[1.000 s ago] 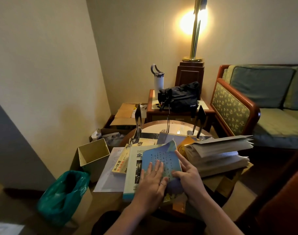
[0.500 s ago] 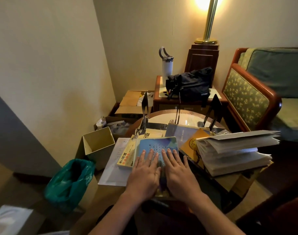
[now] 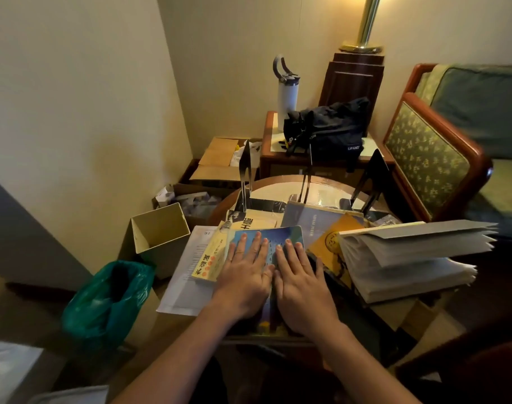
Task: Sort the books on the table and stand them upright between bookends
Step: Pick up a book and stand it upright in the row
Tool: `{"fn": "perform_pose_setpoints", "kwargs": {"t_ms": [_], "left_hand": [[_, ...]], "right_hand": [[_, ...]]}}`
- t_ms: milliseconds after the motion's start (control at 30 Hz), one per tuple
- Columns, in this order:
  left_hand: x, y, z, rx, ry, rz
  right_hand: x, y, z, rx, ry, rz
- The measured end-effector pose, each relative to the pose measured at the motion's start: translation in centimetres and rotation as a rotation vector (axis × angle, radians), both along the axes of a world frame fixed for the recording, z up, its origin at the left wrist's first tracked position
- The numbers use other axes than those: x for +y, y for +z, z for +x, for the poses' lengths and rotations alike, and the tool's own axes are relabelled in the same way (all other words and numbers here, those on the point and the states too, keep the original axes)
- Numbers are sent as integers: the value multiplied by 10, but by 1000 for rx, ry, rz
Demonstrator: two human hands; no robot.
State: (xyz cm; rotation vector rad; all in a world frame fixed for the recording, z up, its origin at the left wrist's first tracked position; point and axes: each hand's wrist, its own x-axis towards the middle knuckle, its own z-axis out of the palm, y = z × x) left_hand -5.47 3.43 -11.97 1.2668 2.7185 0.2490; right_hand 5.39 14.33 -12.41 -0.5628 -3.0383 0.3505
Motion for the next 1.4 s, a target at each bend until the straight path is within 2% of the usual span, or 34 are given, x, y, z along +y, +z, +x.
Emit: {"fn": "perform_pose_setpoints", "kwargs": {"t_ms": [233,600,967,1100,1267,1400], "left_hand": [[-17,-5,21,-32,54,48],[-33,-4,44,-26,85,74],[-36,-4,48,-63,85,103],[-34,-6,52,-72,168,162],[-31,-9,52,-73,267,147],[-31,-10,50,-111,281,168]], "right_hand": [[4,2,-15,-22,-36,7],[-13,2,23,-44,21,-41],[9,7,-24,-34,17,-9],[3,1,-12,19,-13,-56],[-7,-7,13,87,-82,-166],[-11,-13,25,108,-138,-236]]}}
